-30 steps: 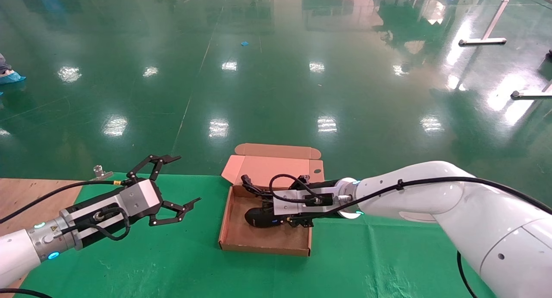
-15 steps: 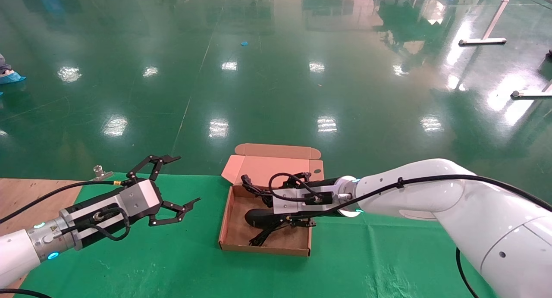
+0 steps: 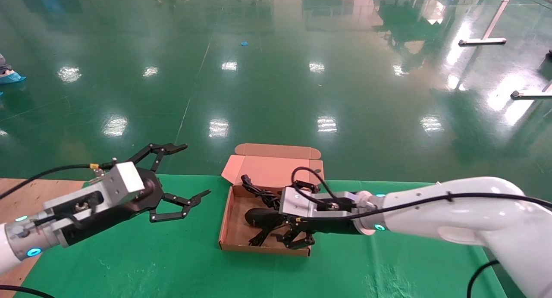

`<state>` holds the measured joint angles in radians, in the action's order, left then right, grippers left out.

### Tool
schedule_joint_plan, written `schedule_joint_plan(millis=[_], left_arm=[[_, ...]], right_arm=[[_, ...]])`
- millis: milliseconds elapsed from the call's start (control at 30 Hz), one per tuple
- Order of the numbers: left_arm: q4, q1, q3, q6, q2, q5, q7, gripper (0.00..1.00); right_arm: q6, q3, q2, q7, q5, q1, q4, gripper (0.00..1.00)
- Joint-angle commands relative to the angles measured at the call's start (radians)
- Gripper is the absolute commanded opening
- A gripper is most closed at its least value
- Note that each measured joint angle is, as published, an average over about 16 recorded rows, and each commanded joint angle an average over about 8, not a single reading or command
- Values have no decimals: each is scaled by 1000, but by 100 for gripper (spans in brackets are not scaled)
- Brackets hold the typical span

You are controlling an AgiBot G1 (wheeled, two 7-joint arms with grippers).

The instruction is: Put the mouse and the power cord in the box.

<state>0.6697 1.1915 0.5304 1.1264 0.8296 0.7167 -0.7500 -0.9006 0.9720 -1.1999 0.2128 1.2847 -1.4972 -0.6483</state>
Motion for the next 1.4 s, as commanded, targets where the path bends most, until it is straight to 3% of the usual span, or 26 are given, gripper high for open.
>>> schedule_joint_plan(millis=[33, 1400], left_arm=[[27, -5, -11, 16, -10, 1, 42, 100], [575, -110, -235, 346, -205, 13, 878, 100]], right_arm=[[-26, -30, 25, -17, -24, 18, -27, 100], [-542, -631, 536, -365, -505, 385, -579, 100]])
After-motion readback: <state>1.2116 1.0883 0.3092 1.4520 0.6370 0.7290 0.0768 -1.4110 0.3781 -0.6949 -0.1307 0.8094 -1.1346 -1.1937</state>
